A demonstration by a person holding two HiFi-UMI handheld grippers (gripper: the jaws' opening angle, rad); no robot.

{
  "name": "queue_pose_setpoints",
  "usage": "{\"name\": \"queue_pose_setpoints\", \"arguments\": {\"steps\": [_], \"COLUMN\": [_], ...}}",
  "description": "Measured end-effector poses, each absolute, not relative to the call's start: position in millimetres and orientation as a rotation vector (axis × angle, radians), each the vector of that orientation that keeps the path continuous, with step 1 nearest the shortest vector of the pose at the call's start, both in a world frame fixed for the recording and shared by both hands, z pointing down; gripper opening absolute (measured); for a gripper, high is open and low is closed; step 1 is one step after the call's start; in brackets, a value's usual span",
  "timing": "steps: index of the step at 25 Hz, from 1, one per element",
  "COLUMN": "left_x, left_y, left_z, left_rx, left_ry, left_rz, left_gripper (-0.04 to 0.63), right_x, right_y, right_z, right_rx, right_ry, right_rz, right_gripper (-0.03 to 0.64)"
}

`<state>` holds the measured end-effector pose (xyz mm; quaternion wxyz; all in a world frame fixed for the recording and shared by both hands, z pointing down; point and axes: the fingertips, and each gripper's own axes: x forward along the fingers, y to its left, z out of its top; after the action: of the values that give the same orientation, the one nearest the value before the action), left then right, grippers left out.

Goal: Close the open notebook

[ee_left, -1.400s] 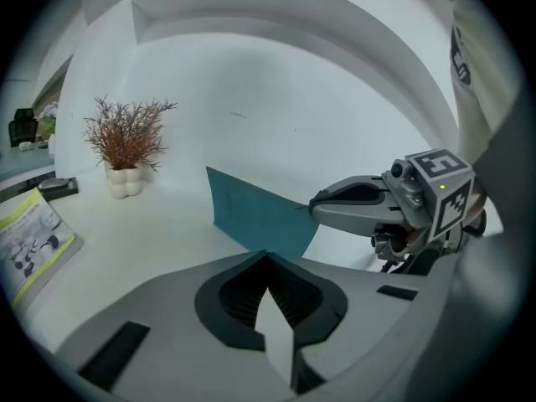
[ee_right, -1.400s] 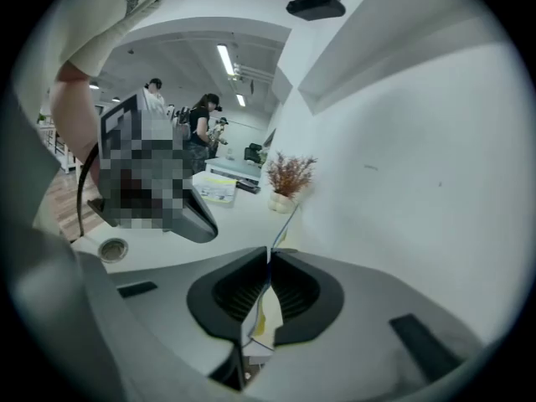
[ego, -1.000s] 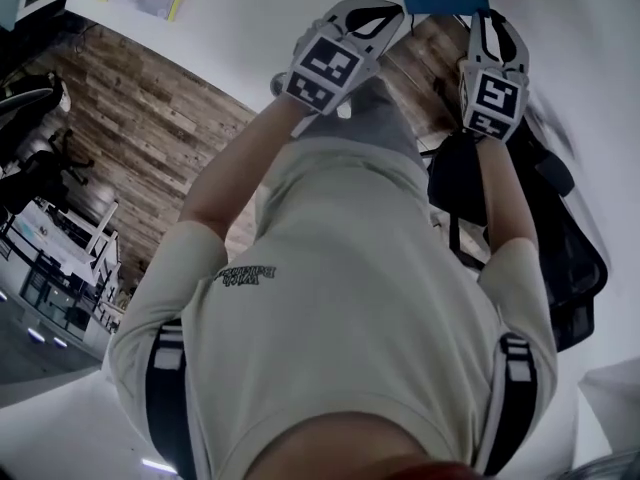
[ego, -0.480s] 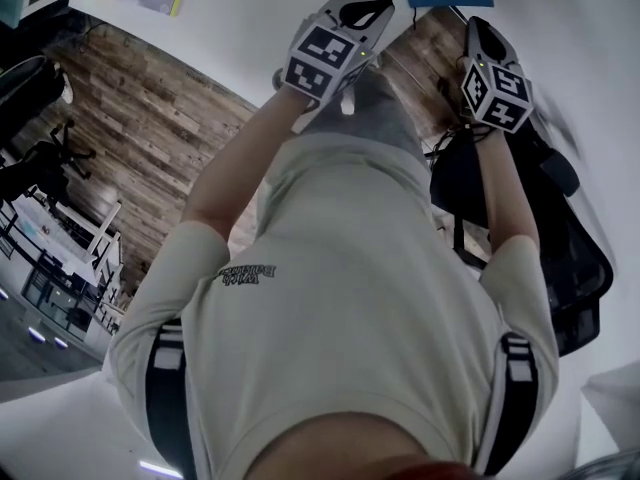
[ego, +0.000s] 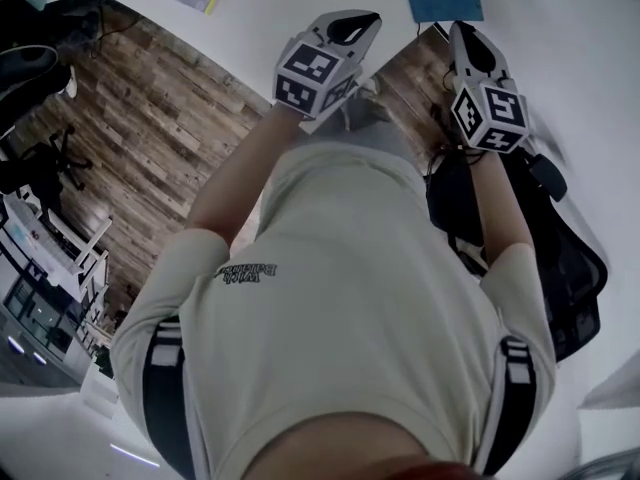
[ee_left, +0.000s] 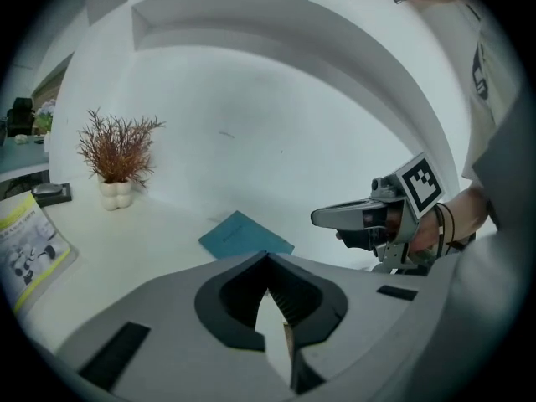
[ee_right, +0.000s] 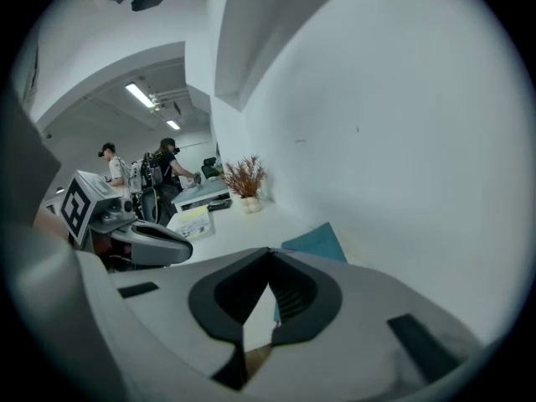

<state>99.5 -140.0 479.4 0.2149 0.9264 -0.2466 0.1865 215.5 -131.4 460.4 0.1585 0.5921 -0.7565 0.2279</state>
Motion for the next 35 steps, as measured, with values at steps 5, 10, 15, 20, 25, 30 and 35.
{"name": "queue_pose_setpoints", "arguments": {"steps": [5,10,15,20,25,30,35], "left_x": [76.5,61.0,46.1,29.0,6.2,-19.6,-31.5], "left_y": [-136.1,-129.5,-121.6,-119.7,-116.0,-110.0,-106.4], "left_z": [434.2,393.6,364.6,334.4,302.9,279.6,272.5], "left_rx": [2.617,2.647,2.723,2.813,2.869,2.889,2.907], "left_ry": [-0.728,-0.753,-0.817,-0.887,-0.946,-1.022,-1.051], "left_rz": [0.457,0.381,0.347,0.32,0.227,0.118,0.076], "left_gripper": [0.014,0.014,0.014,0.013,0.014,0.014,0.012], "right_x": [194.5,167.2,129.4,95.1,76.0,58.2,52.0], "right_y": [-125.6,-116.0,-102.5,-101.2,-105.5,-101.9,-103.4], "right_z": [416.4,375.2,342.8,321.5,298.4,280.9,269.2], "right_rx": [1.683,1.665,1.589,1.513,1.512,1.52,1.54], "right_ry": [-2.222,-2.293,-2.385,-2.471,-2.557,-2.607,-2.629], "right_rz": [0.549,0.441,0.343,0.26,0.221,0.125,0.108], "right_gripper": [0.005,0.005,0.005,0.003,0.003,0.003,0.002]}}
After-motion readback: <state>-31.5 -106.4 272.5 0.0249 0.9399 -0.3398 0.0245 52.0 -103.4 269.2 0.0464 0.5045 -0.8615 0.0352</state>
